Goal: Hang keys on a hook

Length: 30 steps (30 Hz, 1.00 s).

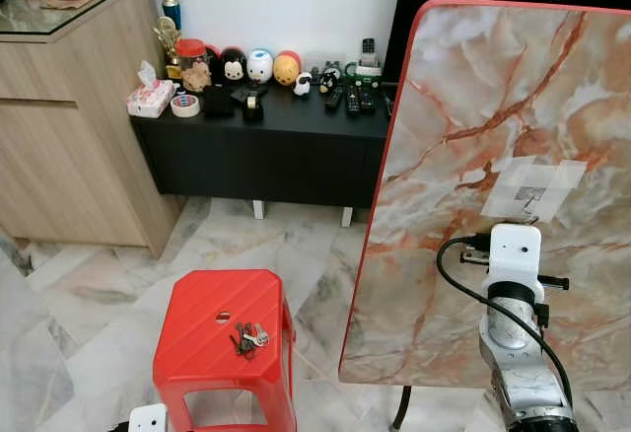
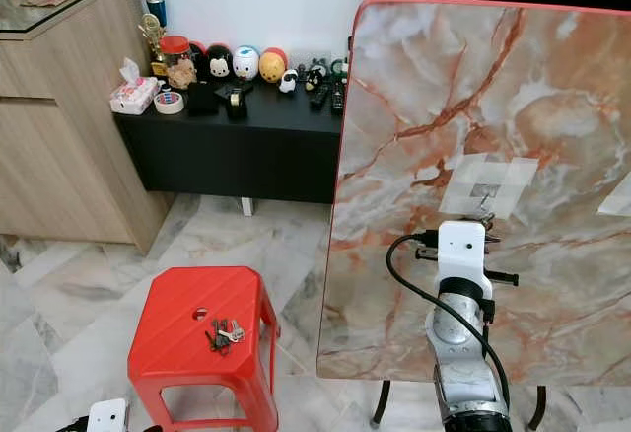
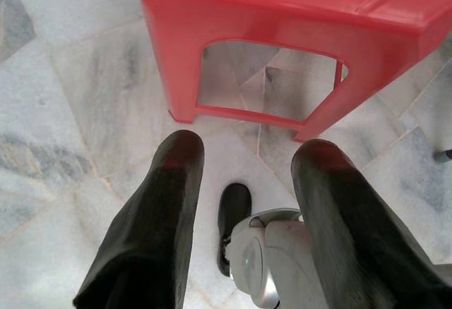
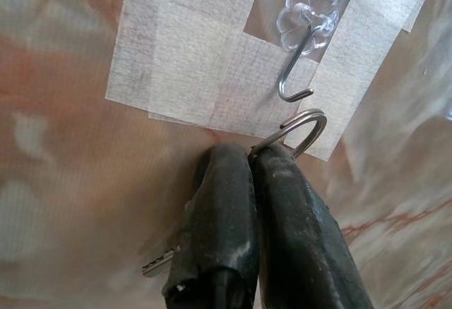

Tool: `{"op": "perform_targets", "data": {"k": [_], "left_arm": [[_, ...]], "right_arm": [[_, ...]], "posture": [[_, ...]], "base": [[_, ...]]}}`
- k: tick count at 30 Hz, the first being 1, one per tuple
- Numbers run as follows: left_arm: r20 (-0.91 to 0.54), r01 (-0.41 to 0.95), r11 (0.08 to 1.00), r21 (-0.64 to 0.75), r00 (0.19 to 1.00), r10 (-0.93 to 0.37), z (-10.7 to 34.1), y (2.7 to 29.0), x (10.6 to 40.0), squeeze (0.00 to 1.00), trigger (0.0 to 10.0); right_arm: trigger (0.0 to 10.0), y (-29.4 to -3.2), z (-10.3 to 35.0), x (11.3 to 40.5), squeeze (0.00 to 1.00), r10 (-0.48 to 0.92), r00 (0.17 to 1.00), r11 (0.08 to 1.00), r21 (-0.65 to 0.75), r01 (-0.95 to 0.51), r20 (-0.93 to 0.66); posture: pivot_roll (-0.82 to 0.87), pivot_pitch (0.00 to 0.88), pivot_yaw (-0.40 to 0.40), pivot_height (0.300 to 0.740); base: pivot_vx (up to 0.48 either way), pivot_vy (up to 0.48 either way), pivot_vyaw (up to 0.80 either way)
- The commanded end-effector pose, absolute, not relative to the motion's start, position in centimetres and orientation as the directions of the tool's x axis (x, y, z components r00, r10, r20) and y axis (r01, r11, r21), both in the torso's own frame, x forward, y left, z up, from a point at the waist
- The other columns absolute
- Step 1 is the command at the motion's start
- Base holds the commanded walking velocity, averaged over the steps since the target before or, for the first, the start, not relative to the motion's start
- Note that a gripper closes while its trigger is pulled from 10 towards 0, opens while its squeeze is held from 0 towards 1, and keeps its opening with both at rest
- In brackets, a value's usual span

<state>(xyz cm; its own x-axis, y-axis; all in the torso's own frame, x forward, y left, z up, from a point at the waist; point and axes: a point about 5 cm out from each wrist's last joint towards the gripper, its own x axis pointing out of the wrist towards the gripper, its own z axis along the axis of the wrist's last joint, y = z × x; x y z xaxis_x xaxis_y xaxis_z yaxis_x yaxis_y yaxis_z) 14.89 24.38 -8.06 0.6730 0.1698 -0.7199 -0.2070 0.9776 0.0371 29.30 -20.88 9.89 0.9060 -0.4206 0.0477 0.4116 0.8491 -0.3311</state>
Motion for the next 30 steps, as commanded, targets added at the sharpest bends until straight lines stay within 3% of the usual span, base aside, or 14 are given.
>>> {"op": "perform_targets", "data": {"k": [1,19,30], "left_arm": [[-0.732,-0.209,0.977,0.035,0.661,0.167,-8.30,24.13,14.57,0.00,10.0],[-0.725,-0.203,0.979,0.032,0.670,0.163,-8.24,23.97,14.73,0.00,10.0],[-0.714,-0.199,0.980,0.029,0.682,0.160,-8.13,23.78,15.02,0.00,10.0]], "right_arm": [[10.0,-20.97,11.55,29.68,0.00,-0.407,0.905,0.845,-0.323,0.426,0.129],[10.0,-20.62,12.13,29.61,0.00,-0.400,0.899,0.838,-0.327,0.437,0.175],[10.0,-20.71,11.82,30.18,0.00,-0.411,0.905,0.828,-0.371,0.421,0.111]], "posture": [[0.05,0.000,-0.066,0.740],[0.05,0.000,-0.066,0.740],[0.05,0.000,-0.066,0.740]], "base": [[0.000,0.000,0.00],[0.000,0.000,0.00],[0.000,0.000,0.00]]}}
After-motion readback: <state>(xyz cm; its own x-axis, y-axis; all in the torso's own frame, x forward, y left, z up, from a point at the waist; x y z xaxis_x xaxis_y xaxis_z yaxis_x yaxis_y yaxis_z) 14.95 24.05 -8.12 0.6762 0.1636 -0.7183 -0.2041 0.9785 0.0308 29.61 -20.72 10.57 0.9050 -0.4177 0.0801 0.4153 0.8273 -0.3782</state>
